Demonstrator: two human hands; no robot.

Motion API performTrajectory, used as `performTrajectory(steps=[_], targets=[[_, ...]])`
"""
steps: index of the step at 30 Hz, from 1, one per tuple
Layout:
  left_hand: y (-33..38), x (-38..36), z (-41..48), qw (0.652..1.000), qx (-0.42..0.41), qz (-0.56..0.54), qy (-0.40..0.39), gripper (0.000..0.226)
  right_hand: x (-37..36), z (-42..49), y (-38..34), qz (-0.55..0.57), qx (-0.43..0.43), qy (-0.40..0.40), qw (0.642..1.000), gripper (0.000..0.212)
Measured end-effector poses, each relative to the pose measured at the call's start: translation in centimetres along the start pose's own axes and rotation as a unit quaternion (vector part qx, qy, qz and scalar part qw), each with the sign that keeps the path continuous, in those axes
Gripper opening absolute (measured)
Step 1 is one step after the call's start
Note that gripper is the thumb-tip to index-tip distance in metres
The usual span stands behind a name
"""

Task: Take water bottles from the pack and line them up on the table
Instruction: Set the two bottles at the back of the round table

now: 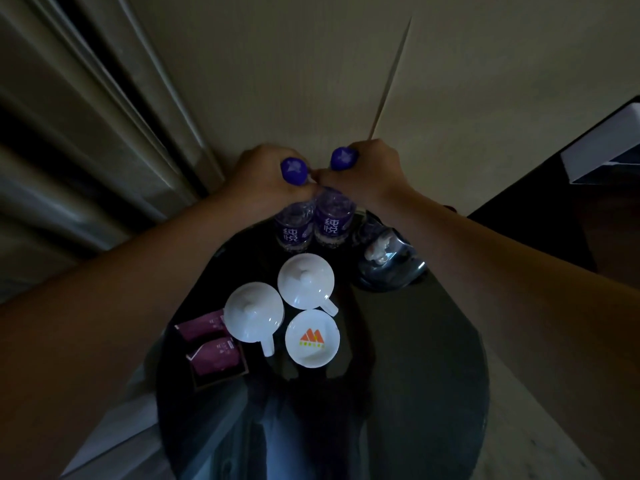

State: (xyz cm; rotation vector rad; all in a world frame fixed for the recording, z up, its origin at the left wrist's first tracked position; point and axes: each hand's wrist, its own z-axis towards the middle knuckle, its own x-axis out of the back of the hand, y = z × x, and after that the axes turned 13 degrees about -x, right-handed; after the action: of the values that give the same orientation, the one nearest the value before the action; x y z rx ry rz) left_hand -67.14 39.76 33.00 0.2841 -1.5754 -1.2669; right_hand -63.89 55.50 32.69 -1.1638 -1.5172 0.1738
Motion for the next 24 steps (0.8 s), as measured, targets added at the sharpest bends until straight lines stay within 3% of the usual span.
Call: performTrajectory(steps=[6, 12, 24], targets=[[-0.4, 0.6, -0.7, 0.990, 0.041, -0.101, -0.089, 0.030, 1.3, -0.3, -0.5, -0.040, -0.002, -0.083, 0.996, 0.033], [-0.7, 0.7, -0.7, 0.992, 0.046, -0.080, -0.080, 0.034, 2.4, -0.8, -1.1, -0.106, 0.060, -0.088, 0.989, 0.028], [-1.4, 1.0, -0.6, 0.992, 0.051, -0.072, -0.089, 0.035, 2.9, -0.8, -1.8, -0.167, 0.072, -0.151, 0.972, 0.034]])
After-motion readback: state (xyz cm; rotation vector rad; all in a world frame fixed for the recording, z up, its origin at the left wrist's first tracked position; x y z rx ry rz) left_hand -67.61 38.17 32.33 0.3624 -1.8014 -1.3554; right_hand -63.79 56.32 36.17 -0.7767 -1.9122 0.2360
